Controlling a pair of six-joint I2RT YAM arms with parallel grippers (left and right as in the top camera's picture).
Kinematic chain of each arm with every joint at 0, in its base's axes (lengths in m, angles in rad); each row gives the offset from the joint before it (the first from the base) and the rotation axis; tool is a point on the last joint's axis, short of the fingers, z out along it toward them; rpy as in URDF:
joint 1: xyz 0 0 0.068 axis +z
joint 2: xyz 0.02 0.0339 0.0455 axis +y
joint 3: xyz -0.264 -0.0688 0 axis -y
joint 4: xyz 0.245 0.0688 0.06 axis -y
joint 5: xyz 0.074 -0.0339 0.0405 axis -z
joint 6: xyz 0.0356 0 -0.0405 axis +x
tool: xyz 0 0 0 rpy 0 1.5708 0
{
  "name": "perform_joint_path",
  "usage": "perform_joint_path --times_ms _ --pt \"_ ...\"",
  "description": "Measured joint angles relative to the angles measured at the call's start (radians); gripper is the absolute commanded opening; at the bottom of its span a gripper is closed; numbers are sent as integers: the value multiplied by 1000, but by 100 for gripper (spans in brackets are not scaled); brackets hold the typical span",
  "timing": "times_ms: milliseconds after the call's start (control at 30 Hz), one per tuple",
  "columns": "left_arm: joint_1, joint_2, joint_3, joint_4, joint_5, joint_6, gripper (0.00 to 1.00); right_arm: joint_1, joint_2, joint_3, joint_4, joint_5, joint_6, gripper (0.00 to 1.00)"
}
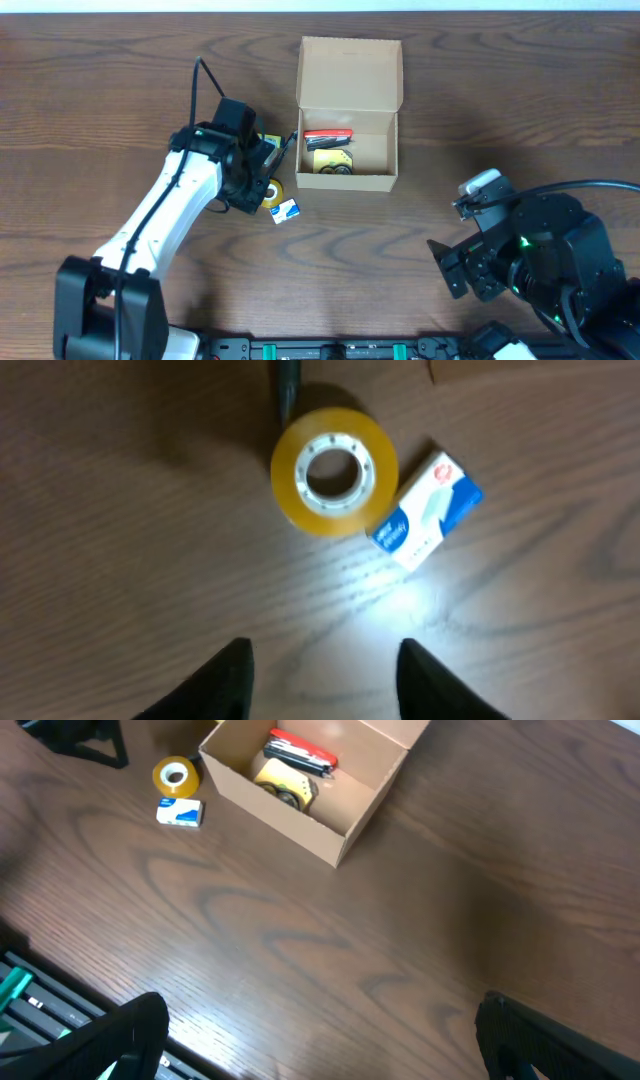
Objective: Pack container
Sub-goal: 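Move the left gripper down over the yellow tape roll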
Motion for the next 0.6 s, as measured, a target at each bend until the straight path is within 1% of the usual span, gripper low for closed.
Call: perform_joint_path --times_ms 33,67,267,600 --pt "0 9 0 10 0 -4 86 0 0 0 0 0 0 99" --pt "0 18 0 23 0 -13 95 0 0 0 0 0 0 99" --pt "0 34 0 85 0 -17 96 0 0 0 0 0 0 99" --pt "-4 34 0 161 0 3 100 0 0 0 0 0 0 99"
